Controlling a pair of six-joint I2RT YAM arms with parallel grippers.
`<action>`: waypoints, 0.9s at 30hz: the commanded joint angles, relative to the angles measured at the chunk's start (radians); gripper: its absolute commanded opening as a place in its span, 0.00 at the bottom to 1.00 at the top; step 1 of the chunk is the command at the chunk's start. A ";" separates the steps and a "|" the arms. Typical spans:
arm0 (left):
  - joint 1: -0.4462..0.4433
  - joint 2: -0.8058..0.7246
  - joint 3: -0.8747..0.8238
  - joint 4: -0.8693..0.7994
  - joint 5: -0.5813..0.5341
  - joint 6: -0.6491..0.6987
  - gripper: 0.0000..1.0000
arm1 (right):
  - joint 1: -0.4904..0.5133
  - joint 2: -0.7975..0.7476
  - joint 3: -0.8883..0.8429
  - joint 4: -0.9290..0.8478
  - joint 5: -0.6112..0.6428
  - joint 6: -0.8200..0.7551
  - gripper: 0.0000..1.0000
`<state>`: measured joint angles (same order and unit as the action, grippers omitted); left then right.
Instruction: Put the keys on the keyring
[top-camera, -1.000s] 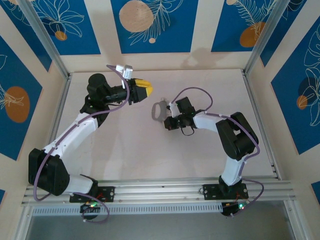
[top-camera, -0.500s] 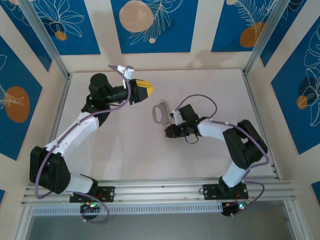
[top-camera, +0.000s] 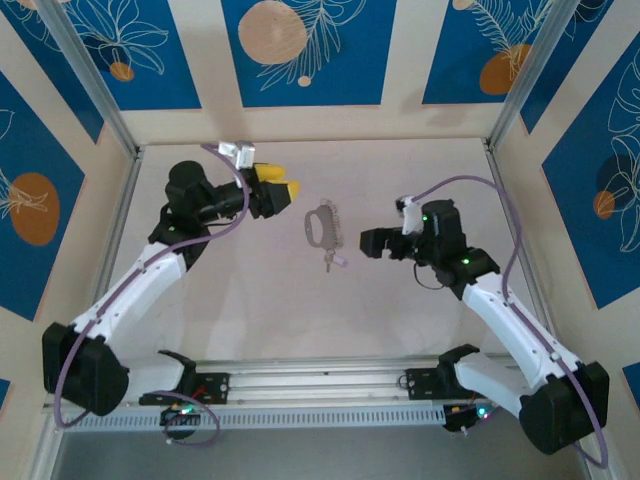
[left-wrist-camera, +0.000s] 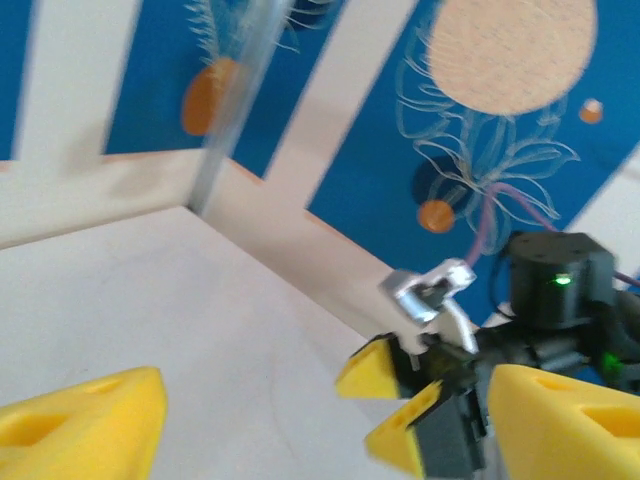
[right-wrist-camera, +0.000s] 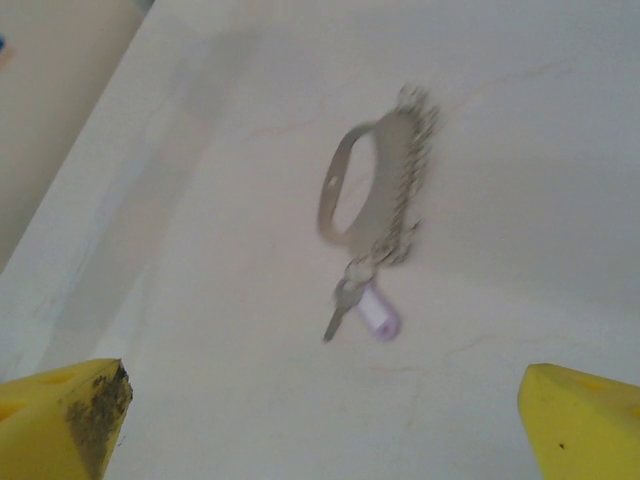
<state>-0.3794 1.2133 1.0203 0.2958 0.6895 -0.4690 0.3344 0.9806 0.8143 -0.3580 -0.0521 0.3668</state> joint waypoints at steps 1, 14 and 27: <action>0.012 -0.109 -0.045 -0.109 -0.266 0.129 0.93 | -0.069 -0.028 0.060 -0.059 0.099 -0.009 0.99; 0.029 -0.379 -0.451 0.029 -0.789 0.553 1.00 | -0.301 0.016 -0.185 0.420 0.351 0.039 0.99; 0.140 -0.072 -0.744 0.435 -0.924 0.615 1.00 | -0.315 0.346 -0.315 0.819 0.434 -0.150 0.99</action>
<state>-0.2630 1.0939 0.2993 0.5613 -0.2012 0.1169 -0.0078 1.2953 0.5312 0.2443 0.3519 0.3206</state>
